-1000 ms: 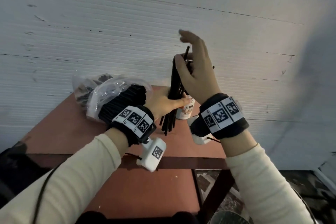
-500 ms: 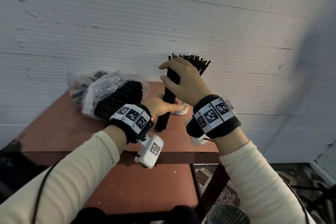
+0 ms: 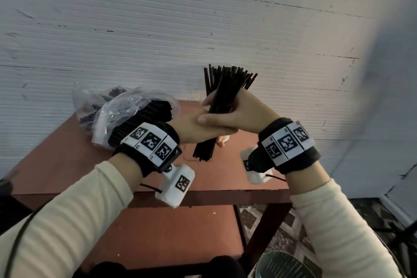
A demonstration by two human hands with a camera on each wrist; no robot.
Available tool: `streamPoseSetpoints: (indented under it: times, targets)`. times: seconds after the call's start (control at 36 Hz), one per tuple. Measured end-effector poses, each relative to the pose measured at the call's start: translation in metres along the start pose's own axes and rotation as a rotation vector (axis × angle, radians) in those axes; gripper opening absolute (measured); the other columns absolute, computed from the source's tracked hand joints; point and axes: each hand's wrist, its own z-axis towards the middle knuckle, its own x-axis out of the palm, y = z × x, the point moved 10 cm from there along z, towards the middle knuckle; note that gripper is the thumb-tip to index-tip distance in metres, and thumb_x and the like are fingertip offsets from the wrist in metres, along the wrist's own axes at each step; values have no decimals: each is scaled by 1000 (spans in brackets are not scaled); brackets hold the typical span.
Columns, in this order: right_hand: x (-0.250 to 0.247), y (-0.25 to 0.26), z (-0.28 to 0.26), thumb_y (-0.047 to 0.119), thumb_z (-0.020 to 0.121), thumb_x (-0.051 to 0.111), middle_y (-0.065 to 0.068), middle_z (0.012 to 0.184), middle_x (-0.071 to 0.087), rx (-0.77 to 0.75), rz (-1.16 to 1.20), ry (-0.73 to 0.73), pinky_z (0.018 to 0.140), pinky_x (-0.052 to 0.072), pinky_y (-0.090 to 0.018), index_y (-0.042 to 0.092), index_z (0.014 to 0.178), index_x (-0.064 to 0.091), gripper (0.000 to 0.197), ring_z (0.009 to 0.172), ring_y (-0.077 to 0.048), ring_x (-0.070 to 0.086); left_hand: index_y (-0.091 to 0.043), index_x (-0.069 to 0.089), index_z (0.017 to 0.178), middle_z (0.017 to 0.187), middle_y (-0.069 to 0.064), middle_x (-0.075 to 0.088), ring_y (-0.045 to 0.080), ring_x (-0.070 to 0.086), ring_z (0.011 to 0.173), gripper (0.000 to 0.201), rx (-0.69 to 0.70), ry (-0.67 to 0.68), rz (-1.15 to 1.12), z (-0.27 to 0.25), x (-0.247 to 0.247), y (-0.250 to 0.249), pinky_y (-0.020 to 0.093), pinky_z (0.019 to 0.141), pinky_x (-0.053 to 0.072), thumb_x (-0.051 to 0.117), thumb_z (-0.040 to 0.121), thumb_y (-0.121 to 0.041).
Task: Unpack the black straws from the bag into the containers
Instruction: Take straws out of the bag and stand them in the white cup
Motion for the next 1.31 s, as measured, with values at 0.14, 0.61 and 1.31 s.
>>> streamPoseSetpoints:
  times: [0.14, 0.61, 1.31]
  targets:
    - [0, -2, 1, 25, 82, 75, 5, 86, 72, -25, 51, 10, 80, 53, -23, 15, 89, 74, 12, 85, -3, 66, -7, 66, 81, 75, 12, 71, 22, 71, 77, 30, -18, 33, -34, 11, 13, 10, 49, 90, 54, 74, 79, -36]
    - [-126, -43, 37, 19, 81, 67, 6, 70, 63, 28, 98, -578, 57, 46, -13, 13, 74, 62, 10, 62, -2, 60, -19, -15, 151, 154, 13, 19, 27, 25, 143, 144, -336, -477, -106, 67, -43, 64, 37, 114, 27, 93, 56, -32]
    - [-74, -68, 55, 74, 67, 58, 3, 121, 39, -1, -217, -560, 102, 32, -35, 20, 126, 45, 81, 115, -15, 37, -30, 52, 130, 117, -15, 65, 9, 58, 113, 87, -204, -163, -21, 94, -29, 74, 40, 103, 46, 89, 52, -40]
